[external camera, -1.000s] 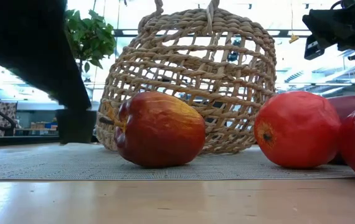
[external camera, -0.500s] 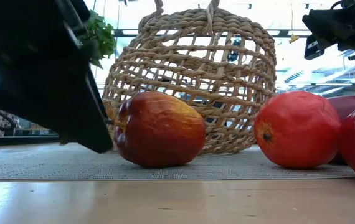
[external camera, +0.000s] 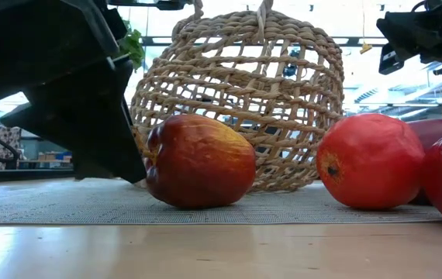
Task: Build produce basket
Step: Put the red apple into the brown basket
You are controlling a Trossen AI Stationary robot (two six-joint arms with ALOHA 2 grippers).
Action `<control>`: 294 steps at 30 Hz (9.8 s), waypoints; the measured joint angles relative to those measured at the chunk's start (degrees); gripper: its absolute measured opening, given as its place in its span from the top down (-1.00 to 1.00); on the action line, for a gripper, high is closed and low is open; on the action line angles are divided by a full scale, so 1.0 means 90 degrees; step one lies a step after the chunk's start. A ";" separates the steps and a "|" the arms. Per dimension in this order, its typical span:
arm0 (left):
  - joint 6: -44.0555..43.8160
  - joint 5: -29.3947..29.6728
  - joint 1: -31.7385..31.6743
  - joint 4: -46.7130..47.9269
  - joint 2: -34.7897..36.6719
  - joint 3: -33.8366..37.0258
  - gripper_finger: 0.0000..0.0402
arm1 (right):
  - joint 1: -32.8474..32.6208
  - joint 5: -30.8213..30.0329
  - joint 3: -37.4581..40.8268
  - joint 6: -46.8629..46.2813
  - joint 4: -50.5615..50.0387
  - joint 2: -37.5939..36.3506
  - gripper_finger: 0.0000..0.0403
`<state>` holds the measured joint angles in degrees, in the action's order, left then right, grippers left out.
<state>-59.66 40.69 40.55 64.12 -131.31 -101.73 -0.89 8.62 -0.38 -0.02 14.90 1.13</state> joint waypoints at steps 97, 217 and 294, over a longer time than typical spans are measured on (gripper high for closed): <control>0.7122 -0.3094 -0.3517 -0.0859 0.1885 -0.2909 0.93 | 0.0000 0.0000 -0.0002 0.0000 -0.0002 0.0000 0.69; 0.2022 -0.6647 -0.5258 -0.0232 0.2302 -0.2914 0.91 | 0.0000 0.0000 -0.0002 -0.0001 0.0000 -0.0002 0.69; 0.6775 -0.3588 -0.3371 -0.0776 0.1432 -0.3541 0.15 | 0.0000 0.0000 -0.0002 0.0001 0.0006 0.0000 0.69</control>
<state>1.31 8.40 10.21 57.14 -118.42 -133.60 -0.89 8.62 -0.40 -0.01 14.95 1.13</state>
